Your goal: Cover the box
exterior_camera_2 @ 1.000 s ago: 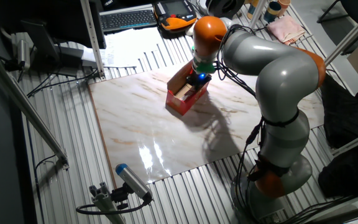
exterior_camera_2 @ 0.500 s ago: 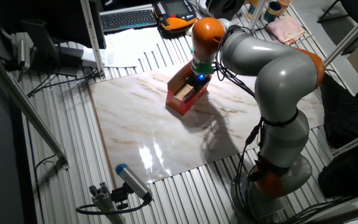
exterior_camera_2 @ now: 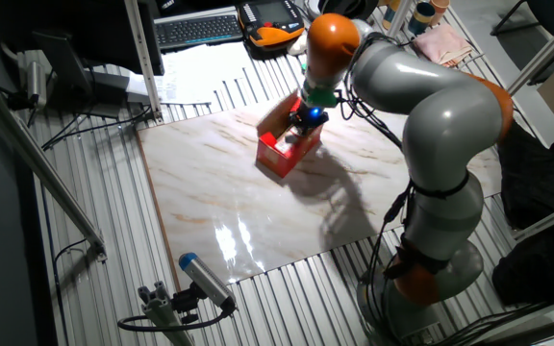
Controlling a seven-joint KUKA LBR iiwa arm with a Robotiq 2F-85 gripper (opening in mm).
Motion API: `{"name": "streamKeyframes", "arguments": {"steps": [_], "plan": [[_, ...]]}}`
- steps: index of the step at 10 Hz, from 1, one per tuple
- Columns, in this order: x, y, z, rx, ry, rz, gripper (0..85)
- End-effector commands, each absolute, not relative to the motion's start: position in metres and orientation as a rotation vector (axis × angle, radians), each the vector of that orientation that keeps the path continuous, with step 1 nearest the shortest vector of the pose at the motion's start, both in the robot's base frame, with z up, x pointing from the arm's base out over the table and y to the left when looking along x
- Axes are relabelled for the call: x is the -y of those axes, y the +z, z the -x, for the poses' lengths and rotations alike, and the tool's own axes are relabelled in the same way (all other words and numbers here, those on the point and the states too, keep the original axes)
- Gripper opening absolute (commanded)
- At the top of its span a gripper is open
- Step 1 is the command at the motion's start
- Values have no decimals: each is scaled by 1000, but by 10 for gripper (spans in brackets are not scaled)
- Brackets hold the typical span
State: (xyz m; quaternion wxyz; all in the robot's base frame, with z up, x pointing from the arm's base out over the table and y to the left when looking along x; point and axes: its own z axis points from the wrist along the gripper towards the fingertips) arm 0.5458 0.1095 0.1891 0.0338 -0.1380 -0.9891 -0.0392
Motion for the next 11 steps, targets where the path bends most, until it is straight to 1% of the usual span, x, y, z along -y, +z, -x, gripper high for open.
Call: {"name": "streamKeyframes", "arguments": {"steps": [1,3,5,7,11], "plan": [[-112,199,-543,3028,-170,467,0],[-117,217,-537,3001,-301,599,0],[-124,229,-532,2998,-274,618,0],[-124,230,-529,3001,-261,578,0],[-124,230,-529,3035,-280,489,0]]}}
